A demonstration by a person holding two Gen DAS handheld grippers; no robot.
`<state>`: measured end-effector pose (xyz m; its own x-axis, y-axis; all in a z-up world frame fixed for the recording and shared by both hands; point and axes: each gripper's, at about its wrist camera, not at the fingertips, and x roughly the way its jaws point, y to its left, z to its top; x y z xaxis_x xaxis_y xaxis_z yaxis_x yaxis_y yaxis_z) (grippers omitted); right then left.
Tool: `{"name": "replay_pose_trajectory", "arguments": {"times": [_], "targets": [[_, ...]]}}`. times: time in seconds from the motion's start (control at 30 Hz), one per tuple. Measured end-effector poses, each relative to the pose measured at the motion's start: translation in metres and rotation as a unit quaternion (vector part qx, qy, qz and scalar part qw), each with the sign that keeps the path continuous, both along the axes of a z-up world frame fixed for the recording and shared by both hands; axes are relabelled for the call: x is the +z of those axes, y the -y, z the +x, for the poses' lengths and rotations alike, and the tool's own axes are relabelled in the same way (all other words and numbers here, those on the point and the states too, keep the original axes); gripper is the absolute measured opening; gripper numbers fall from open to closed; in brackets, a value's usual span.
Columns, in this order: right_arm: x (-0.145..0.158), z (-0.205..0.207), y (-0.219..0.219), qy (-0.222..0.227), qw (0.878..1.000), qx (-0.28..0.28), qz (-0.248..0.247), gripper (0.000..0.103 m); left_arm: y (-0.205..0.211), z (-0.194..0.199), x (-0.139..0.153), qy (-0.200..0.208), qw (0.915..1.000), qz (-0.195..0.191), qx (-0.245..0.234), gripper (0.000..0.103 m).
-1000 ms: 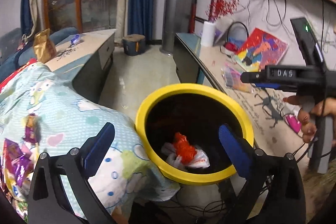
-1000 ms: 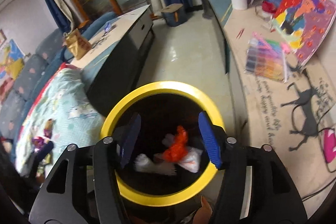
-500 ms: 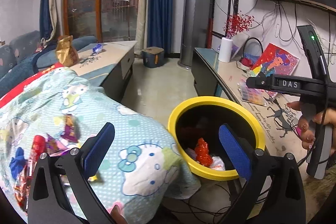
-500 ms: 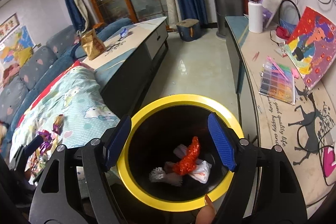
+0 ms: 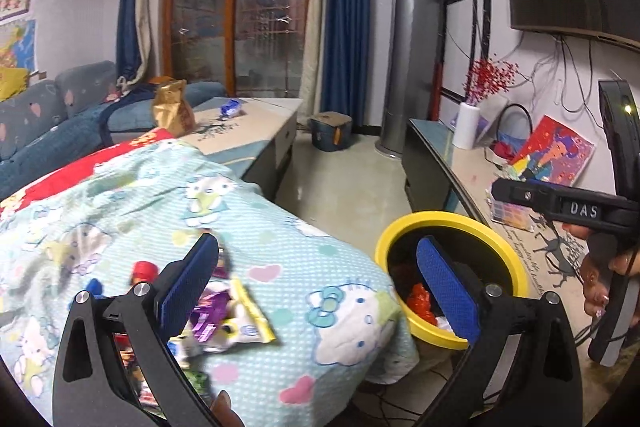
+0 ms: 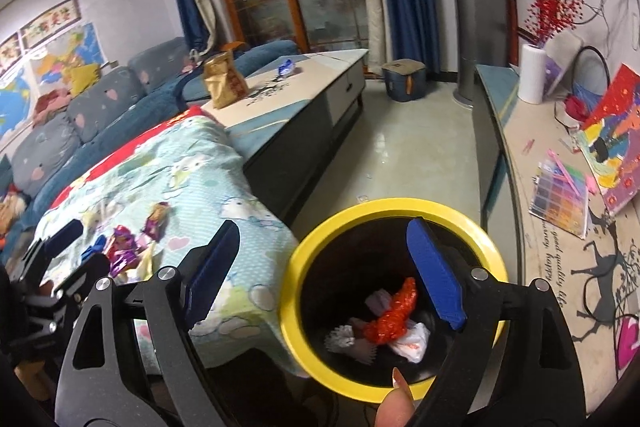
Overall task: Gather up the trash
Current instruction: 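Move both open tools back over the remaining wrappers on the bed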
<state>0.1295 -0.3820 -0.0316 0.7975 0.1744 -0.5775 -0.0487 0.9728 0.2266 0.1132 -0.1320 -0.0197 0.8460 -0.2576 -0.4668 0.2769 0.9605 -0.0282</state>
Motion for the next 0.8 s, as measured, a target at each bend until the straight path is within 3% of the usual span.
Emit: {"name": "replay_pose_trajectory", "arguments": {"times": [0.8], "targets": [[0.017,-0.025,-0.096,0.034,0.992,0.118,-0.035,0.079,-0.113,-0.02,0.017,0.011,0.9907,-0.049,0.126,0.097]]}}
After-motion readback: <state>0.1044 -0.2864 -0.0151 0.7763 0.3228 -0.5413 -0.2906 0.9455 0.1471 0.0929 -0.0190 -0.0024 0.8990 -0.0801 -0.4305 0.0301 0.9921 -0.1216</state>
